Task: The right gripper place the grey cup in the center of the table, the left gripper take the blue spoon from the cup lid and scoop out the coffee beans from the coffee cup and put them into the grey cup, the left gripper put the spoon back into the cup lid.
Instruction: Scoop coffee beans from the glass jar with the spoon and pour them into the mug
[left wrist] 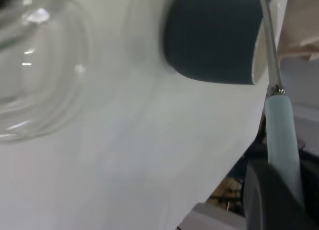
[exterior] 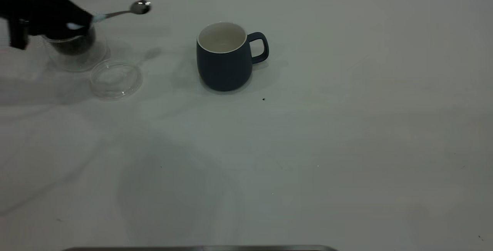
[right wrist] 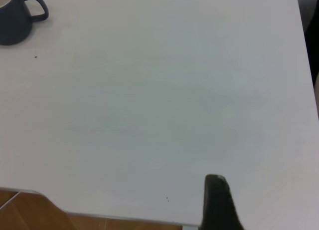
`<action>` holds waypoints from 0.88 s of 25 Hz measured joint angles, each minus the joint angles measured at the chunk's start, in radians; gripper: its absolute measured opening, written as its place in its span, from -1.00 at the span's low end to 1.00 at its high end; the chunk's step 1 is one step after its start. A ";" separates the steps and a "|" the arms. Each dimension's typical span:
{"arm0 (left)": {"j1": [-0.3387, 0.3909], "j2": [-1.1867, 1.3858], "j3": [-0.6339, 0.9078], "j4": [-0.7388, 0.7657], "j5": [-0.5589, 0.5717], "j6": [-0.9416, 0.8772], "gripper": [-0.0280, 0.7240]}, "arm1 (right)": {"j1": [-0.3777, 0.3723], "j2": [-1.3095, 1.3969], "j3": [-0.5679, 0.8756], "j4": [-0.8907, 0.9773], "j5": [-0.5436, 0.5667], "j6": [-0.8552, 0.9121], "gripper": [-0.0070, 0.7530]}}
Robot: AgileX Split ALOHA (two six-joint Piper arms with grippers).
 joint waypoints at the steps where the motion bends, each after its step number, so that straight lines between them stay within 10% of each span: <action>1: -0.016 0.000 0.000 0.000 0.000 0.000 -0.57 | 0.000 0.000 0.000 0.000 0.000 0.000 0.21; 22: -0.171 0.000 0.000 -0.054 0.000 0.004 -0.57 | 0.000 0.000 0.000 0.000 0.000 0.000 0.21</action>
